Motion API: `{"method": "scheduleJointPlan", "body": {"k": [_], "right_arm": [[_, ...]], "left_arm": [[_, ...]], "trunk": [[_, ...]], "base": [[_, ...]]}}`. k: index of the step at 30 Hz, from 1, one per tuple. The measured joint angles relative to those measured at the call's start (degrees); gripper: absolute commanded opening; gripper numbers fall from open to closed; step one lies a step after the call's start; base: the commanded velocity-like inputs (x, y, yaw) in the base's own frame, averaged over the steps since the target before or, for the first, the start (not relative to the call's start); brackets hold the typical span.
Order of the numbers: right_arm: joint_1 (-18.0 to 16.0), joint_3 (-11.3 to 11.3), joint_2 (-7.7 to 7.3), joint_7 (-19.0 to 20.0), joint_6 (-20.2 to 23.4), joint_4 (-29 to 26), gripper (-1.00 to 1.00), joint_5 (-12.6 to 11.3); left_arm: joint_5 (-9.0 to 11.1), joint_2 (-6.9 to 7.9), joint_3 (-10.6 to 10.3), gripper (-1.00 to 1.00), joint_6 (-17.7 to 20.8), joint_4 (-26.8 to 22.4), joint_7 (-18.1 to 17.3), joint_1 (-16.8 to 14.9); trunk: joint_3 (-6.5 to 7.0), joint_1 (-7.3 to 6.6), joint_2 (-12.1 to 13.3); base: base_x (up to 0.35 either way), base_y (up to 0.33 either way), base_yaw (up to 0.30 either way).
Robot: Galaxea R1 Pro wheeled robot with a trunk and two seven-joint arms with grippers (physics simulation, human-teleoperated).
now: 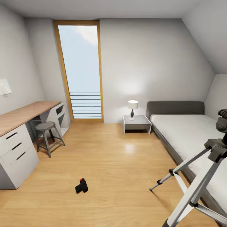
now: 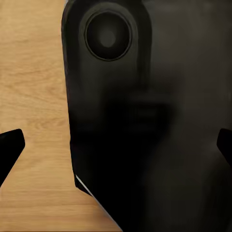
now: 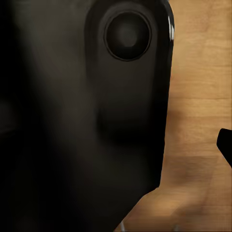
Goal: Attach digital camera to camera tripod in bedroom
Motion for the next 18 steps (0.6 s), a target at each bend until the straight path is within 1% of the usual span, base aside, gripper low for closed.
{"method": "scheduleJointPlan", "body": {"k": [2,7,10,14,18], "right_arm": [[-0.09,0.51,-0.38,-0.20,-0.19,0.08,1.00,0.58],[-0.09,0.54,-0.37,-0.21,-0.15,0.08,1.00,2.03],[-0.09,0.53,-0.48,-0.27,-0.10,0.08,1.00,1.81],[-0.09,0.51,-0.55,-0.21,-0.08,0.08,1.00,2.95],[-0.09,0.56,-0.38,-0.30,-0.08,0.08,1.00,4.12]], "left_arm": [[0.58,-0.11,0.59,1.00,-0.58,-0.59,-0.08,0.13],[0.64,-0.13,0.63,1.00,-0.60,-1.32,-0.08,0.12],[0.81,-0.16,0.63,1.00,-0.51,-1.28,-0.08,0.14],[1.87,-0.10,0.60,1.00,-0.51,-1.34,-0.06,0.13],[3.04,-0.05,0.49,1.00,-0.54,-1.35,-0.08,0.13]], "trunk": [[0.01,0.00,0.01],[0.01,0.00,0.01],[0.01,0.00,0.01],[0.01,0.00,0.01],[0.01,0.00,0.01]], "base": [[0.000,0.000,0.000],[0.000,0.000,0.000],[0.000,0.000,0.000],[0.000,0.000,0.000],[0.000,0.000,0.137]]}}
